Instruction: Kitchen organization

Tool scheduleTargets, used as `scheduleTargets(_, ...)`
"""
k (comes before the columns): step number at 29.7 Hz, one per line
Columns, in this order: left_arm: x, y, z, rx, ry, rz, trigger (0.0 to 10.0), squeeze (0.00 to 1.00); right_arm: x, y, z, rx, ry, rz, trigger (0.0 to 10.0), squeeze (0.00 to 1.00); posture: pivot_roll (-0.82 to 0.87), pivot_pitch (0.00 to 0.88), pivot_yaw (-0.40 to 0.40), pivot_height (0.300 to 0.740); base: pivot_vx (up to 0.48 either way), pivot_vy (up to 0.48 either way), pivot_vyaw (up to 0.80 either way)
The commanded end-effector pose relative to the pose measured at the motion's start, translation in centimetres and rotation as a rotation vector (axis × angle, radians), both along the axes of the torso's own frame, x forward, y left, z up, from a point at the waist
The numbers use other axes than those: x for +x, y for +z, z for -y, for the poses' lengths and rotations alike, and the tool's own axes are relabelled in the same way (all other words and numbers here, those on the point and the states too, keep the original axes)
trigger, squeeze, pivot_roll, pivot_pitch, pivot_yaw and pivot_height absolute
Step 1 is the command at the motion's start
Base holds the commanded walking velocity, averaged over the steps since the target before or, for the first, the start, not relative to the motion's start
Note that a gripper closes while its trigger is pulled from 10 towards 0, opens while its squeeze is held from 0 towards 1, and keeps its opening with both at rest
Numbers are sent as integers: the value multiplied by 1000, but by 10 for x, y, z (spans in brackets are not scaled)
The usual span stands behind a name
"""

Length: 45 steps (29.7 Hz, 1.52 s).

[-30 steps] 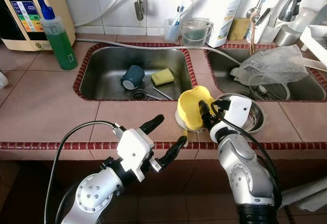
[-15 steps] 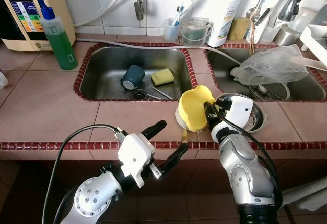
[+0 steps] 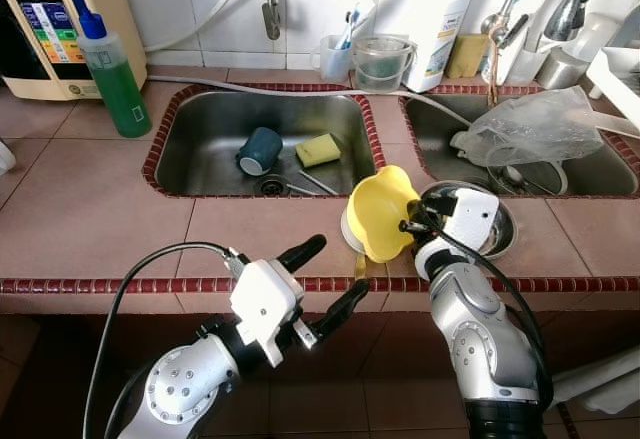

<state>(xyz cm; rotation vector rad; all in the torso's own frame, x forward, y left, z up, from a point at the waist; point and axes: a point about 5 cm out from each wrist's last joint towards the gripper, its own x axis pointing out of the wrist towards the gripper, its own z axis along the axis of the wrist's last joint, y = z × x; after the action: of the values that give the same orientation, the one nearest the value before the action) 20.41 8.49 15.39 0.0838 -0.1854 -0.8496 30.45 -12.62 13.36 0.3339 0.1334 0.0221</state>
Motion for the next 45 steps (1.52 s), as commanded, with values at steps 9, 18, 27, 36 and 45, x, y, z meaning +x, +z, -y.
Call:
scheduleTargets(9, -1, 5, 0, -9, -8, 14, 10000, 0, 1, 3, 0, 21, -7, 19, 0, 0, -38, 88, 1, 740, 0, 0, 0)
scheduleTargets(18, 0, 5, 1, -15, -17, 10, 10000, 0, 1, 9, 4, 84, -35, 69, 0, 0, -42, 75, 7, 740, 0, 0, 0)
scheduleTargets(27, 1, 5, 1, -17, -22, 6, 10000, 0, 1, 25, 2, 213, -8, 171, 7765, 0, -38, 72, 12, 740, 0, 0, 0)
scheduleTargets(36, 3, 6, 0, -16, -12, 6, 10000, 0, 0, 37, 1, 221, 41, 279, 10000, 0, -34, 72, 14, 740, 0, 0, 0)
scheduleTargets(45, 25, 10, -12, -61, 116, 4, 10000, 0, -2, 49, 6, -35, 77, 432, 10000, 0, -39, 64, 16, 740, 0, 0, 0)
